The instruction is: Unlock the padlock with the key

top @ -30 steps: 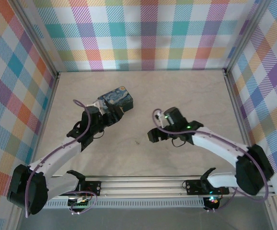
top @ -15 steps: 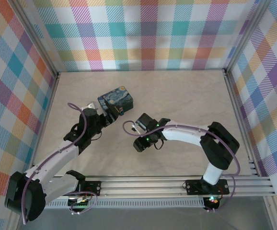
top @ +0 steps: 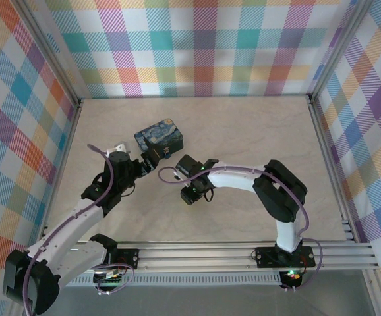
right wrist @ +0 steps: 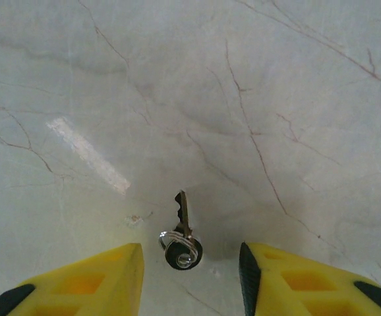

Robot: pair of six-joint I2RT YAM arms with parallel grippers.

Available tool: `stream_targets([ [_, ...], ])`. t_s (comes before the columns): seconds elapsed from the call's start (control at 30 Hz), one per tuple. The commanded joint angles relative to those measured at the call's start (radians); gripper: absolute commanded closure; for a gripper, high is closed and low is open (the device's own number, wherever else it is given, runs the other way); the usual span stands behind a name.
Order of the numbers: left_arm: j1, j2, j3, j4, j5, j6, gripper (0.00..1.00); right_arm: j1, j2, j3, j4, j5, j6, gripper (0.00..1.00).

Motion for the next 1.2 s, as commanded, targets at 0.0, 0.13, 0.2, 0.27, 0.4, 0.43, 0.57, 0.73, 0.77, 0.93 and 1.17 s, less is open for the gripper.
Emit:
stream_targets([
  [0.0, -0.002, -0.020, 0.031, -0.031, -0.020, 0.024, 0.00, 0.013, 0.018, 0.032, -0.024, 0.017, -0.013, 0.60],
  [0.13, -0.003, -0.018, 0.034, -0.035, -0.019, 0.024, 0.00, 0.016, 0.030, 0.036, -0.023, 0.016, -0.014, 0.65],
  [0.2, -0.003, -0.016, 0.034, -0.034, -0.019, 0.025, 0.00, 0.017, 0.033, 0.034, -0.020, 0.018, -0.014, 0.66],
  [0.27, -0.004, -0.013, 0.036, -0.034, -0.019, 0.024, 0.00, 0.017, 0.036, 0.032, -0.018, 0.020, -0.013, 0.67],
  [0.4, -0.004, -0.011, 0.036, -0.034, -0.018, 0.022, 0.00, 0.019, 0.039, 0.029, -0.012, 0.022, -0.013, 0.69],
  [0.43, -0.003, -0.011, 0.036, -0.034, -0.018, 0.021, 0.00, 0.019, 0.040, 0.028, -0.010, 0.023, -0.013, 0.70],
  [0.57, -0.004, -0.011, 0.036, -0.039, -0.020, 0.020, 0.00, 0.019, 0.042, 0.023, -0.005, 0.022, -0.007, 0.76],
  [0.73, -0.003, -0.012, 0.040, -0.046, -0.020, 0.021, 0.00, 0.018, 0.023, 0.007, -0.003, 0.039, -0.002, 0.85],
  [0.77, -0.003, -0.011, 0.041, -0.049, -0.020, 0.021, 0.00, 0.018, 0.014, -0.003, 0.003, 0.045, -0.002, 0.87],
  [0.93, -0.003, -0.012, 0.048, -0.053, -0.015, 0.016, 0.00, 0.012, -0.036, -0.045, 0.019, 0.073, -0.003, 0.99],
  [1.17, -0.003, 0.006, 0.058, -0.044, 0.023, -0.044, 0.00, -0.020, -0.140, -0.138, 0.091, 0.074, -0.001, 1.00],
])
